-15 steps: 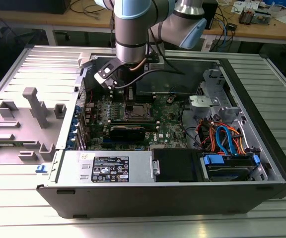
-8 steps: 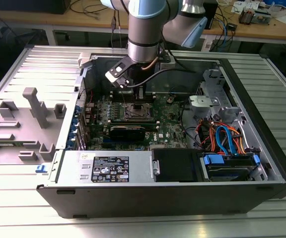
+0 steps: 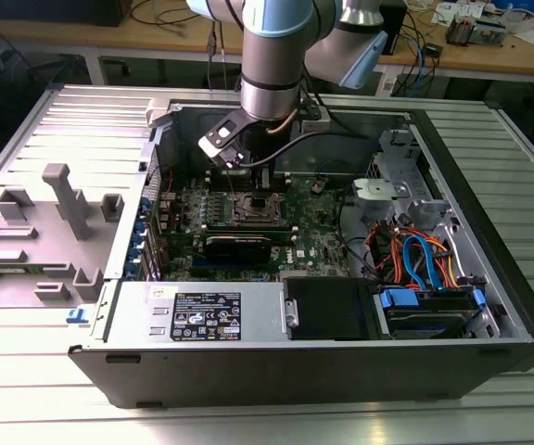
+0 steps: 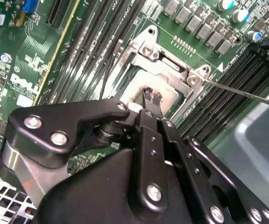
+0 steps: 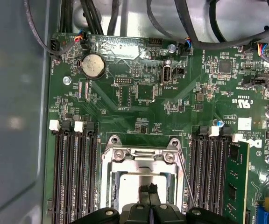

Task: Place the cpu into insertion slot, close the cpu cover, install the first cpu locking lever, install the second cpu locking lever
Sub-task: 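Install the first cpu locking lever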

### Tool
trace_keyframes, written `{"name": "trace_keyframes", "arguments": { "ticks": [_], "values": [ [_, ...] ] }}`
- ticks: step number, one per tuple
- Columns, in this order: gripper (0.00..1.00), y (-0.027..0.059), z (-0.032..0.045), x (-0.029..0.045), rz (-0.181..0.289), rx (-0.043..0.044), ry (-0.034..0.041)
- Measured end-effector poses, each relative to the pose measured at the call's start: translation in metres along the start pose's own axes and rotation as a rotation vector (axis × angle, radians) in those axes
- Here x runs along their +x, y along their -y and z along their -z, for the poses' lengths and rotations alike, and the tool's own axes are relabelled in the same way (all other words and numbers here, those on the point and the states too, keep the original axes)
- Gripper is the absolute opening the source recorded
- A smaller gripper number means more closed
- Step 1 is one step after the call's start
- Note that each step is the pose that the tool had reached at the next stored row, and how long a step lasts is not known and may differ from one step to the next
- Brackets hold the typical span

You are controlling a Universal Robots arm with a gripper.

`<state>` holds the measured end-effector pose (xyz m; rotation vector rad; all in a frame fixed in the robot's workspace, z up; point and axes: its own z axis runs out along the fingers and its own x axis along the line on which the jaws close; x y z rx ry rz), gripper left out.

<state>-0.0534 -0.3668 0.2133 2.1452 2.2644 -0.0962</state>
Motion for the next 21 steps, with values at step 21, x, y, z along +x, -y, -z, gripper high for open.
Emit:
{"name": "trace_keyframes", "arguments": {
  "ticks": [21],
  "values": [
    [0.11, 0.0009, 0.022, -0.0008, 0.002, 0.0, 0.0033]
  ]
}}
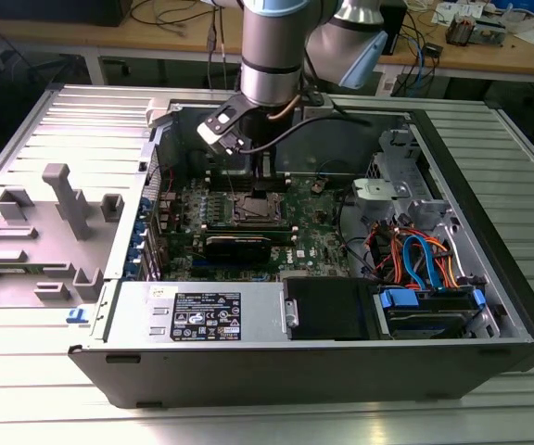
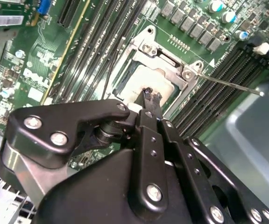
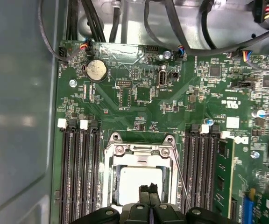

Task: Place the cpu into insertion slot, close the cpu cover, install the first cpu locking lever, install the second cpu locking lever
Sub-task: 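Install the first cpu locking lever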

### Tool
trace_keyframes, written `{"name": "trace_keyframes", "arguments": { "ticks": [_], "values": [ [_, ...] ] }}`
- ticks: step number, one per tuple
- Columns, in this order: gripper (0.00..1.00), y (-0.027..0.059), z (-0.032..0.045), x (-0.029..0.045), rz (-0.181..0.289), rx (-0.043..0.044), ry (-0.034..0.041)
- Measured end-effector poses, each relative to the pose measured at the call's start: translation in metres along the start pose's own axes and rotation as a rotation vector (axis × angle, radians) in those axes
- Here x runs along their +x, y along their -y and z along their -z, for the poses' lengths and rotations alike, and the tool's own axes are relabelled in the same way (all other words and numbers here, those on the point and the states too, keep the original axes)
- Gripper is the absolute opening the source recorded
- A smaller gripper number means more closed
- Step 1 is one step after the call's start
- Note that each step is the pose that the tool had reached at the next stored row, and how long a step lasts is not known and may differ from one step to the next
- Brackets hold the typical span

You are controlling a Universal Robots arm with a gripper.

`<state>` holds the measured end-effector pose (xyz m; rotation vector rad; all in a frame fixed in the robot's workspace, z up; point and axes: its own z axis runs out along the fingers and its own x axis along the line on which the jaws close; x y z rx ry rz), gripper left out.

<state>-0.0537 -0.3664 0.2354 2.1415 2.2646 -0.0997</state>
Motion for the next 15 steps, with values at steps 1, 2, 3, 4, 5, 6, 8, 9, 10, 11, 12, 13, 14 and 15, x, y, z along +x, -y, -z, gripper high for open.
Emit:
{"name": "trace_keyframes", "arguments": {
  "ticks": [1, 2, 3, 4, 5, 6, 8, 9, 10, 11, 12, 13, 14, 15],
  "values": [
    [0.11, 0.0001, 0.0009, 0.0002, 0.0, 0.0, 0.0011],
    [0.11, 0.0001, 0.003, 0.0004, 0.0, 0.0002, 0.0037],
    [0.11, 0.0002, 0.0064, 0.0003, 0.0, 0.0003, 0.0045],
    [0.11, 0.0002, 0.0086, 0.0001, 0.0, 0.0003, 0.0048],
    [0.11, 0.0003, 0.012, -0.0001, 0.0, 0.0004, 0.0051],
    [0.11, 0.0004, 0.0159, -0.0003, 0.0, 0.0003, 0.0052],
    [0.11, 0.0007, 0.0211, -0.0006, 0.0, 0.0004, 0.0056],
    [0.11, 0.0007, 0.023, -0.0007, 0.0, 0.0004, 0.0059],
    [0.11, 0.0009, 0.0263, -0.0008, 0.0, 0.0004, 0.0071],
    [0.11, 0.0009, 0.0286, -0.0009, 0.0, 0.0005, 0.0082],
    [0.11, 0.001, 0.0309, -0.001, 0.0, 0.0005, 0.0087],
    [0.11, 0.0015, 0.0308, -0.0009, -0.001, 0.0004, 0.0087],
    [0.11, 0.0016, 0.0308, -0.0009, 0.0, 0.0004, 0.0087],
    [0.11, 0.0019, 0.0309, -0.0009, 0.0, 0.0005, 0.0089]
  ]
}}
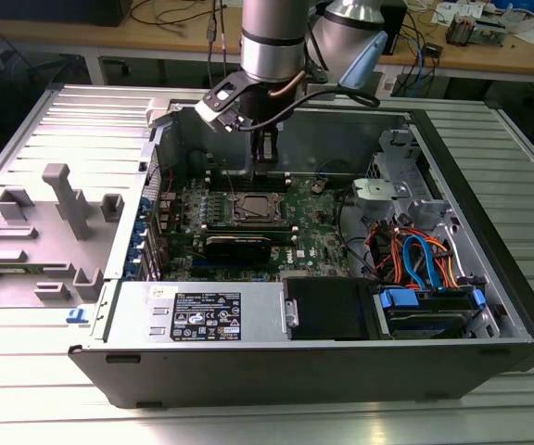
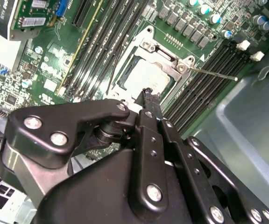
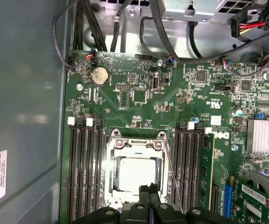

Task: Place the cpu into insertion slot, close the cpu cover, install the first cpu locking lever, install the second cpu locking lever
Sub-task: 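Install the first cpu locking lever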

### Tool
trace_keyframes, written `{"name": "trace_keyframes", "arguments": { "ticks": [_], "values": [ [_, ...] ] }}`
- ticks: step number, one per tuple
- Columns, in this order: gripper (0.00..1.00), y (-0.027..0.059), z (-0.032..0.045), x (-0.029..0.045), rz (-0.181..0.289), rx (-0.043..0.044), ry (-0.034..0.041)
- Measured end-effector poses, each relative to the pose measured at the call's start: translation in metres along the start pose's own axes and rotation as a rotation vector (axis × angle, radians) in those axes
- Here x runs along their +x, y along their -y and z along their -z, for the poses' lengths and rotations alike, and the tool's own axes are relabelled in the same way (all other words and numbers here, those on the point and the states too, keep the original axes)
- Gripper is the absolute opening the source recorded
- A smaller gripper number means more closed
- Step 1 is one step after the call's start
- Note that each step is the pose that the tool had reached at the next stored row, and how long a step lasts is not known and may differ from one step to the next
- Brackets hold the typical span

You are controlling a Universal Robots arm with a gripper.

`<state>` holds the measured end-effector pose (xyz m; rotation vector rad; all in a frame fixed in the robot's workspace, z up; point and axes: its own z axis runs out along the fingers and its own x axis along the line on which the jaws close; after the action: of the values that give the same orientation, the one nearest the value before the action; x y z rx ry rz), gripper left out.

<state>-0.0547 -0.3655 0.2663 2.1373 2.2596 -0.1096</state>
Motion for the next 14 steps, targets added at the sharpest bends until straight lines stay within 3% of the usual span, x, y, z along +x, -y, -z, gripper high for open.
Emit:
{"name": "trace_keyframes", "arguments": {
  "ticks": [4, 11, 14],
  "values": [
    [0.11, 0.0027, -0.0001, 0.0002, 0.01, -0.0007, 0.0004],
    [0.11, 0.0031, -0.0003, 0.0002, 0.169, -0.0117, 0.0054],
    [0.11, 0.0036, -0.0005, 0.0003, 0.214, -0.0148, 0.0067]
  ]
}}
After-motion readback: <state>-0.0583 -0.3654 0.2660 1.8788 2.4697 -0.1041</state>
